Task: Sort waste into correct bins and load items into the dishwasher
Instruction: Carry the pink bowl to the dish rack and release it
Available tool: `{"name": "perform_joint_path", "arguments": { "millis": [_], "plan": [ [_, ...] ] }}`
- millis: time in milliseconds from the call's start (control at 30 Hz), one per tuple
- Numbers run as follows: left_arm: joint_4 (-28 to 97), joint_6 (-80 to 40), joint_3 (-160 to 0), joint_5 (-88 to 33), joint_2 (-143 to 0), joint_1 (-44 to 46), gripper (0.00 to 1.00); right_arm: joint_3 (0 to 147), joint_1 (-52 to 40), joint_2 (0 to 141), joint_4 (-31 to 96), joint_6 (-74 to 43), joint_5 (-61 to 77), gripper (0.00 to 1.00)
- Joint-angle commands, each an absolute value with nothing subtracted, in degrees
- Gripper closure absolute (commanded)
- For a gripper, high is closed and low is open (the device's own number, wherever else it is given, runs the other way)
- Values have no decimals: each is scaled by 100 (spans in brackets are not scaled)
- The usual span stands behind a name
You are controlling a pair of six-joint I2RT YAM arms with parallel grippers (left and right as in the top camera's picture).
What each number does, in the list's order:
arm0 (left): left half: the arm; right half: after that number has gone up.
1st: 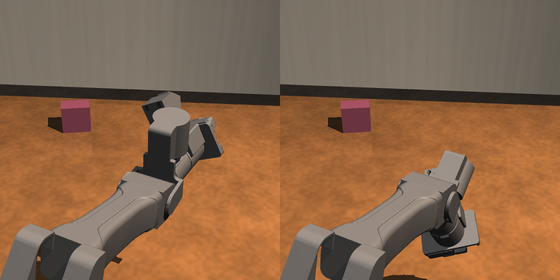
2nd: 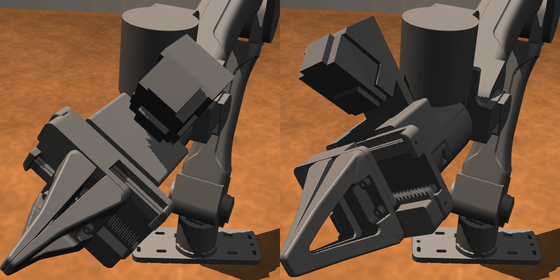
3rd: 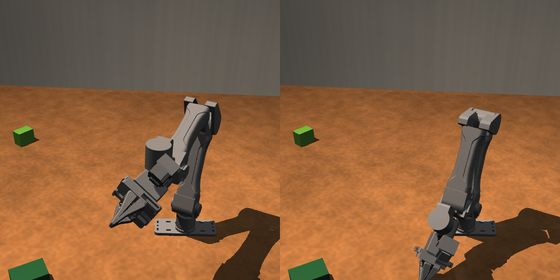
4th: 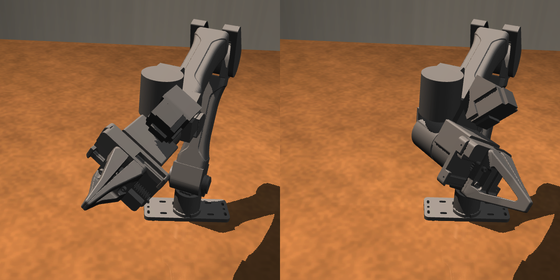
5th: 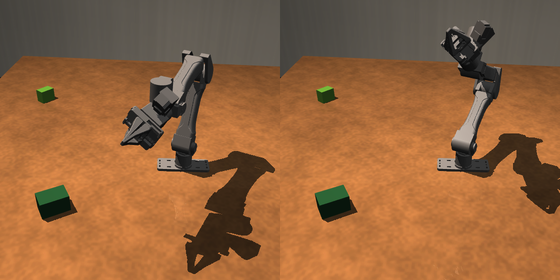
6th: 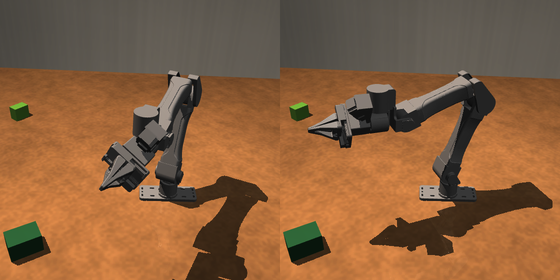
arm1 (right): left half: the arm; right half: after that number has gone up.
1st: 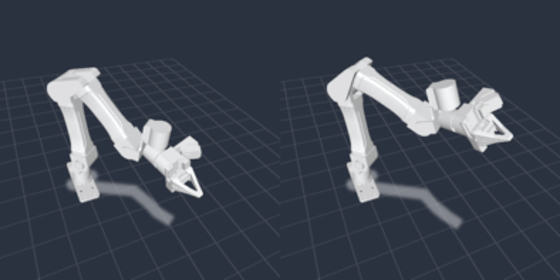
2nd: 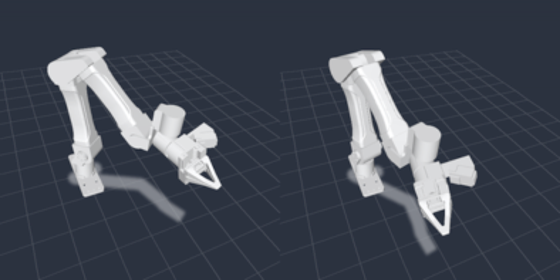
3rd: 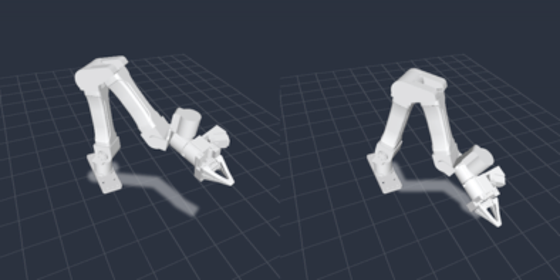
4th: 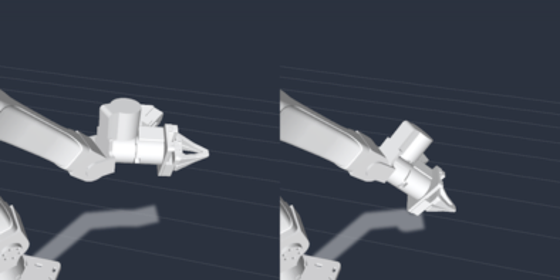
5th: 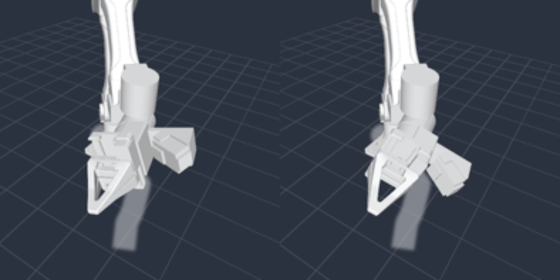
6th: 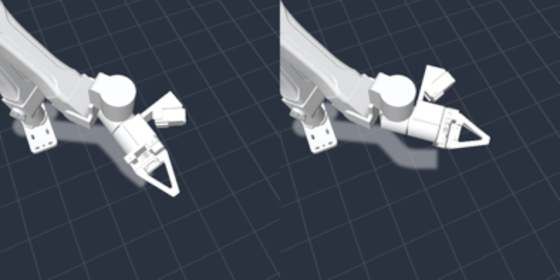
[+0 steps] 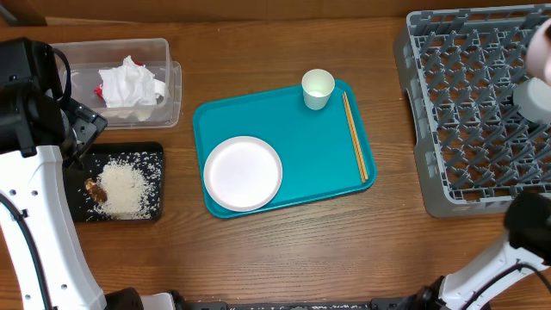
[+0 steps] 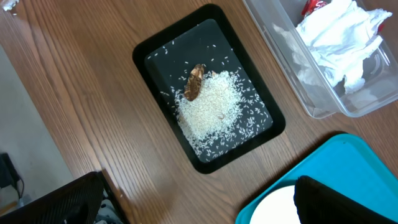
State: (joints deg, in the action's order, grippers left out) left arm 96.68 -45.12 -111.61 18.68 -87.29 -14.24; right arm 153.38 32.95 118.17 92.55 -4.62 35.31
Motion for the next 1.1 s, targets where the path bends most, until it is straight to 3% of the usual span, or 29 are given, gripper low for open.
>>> {"name": "perform_joint_path", "arguments": {
  "millis": [0,367,1067],
  "plan": [
    [9679,-4650,-11153,1944,-8735,-1424,0,15360,3559,12331,9164,200,4971,96],
    [9679,-4650,-11153,1944,-8735,-1424,0,15292,3953,13775,8901,628,7022,96],
    [9679,-4650,-11153,1944,-8735,-1424,0,13069,4388,14114,8532,1052,6657,96]
  ]
}}
